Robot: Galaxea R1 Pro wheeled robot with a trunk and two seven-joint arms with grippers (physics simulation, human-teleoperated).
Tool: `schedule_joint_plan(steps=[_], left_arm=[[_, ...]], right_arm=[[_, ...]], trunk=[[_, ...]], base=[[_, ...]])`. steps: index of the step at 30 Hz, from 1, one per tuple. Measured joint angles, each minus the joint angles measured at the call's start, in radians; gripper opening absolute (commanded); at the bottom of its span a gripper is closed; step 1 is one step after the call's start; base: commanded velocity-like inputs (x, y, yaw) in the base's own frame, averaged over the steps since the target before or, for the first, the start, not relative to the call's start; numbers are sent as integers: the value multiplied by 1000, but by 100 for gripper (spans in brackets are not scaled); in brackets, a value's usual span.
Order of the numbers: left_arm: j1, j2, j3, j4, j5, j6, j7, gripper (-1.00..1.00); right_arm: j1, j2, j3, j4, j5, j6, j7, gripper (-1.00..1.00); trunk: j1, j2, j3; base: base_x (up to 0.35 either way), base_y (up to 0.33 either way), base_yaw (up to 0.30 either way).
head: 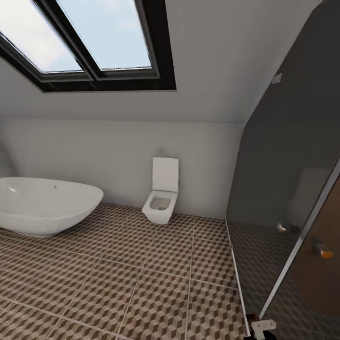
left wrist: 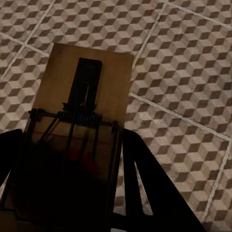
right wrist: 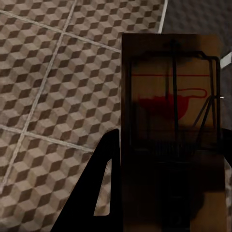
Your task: Take the four mousetraps from the cabinet in the bathroom and place them on the bathroom floor. Make sure all four end up on the same floor surface, and ensure that at least two of them are either under or directly next to the same bathroom sink.
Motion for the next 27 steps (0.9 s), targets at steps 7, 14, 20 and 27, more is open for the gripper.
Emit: schedule_joint_plan(steps=[7,14,20,27], left_arm=[[0,0,0,0,0,0,-1,-100],[0,1,0,0,0,-2,-3,-100],[0,1,0,0,0,-2,-3,-100],[0,1,0,0,0,-2,-2,-100]], right_arm=[[0,0,0,0,0,0,0,-100],[0,0,0,0,0,0,0,-100],[0,0,0,0,0,0,0,-100],[0,0,0,0,-1,0,0,-100]], trunk=[[0,0,0],[0,0,0],[0,0,0],[0,0,0]], base=[[0,0,291],[0,0,291],[0,0,291],[0,0,291]])
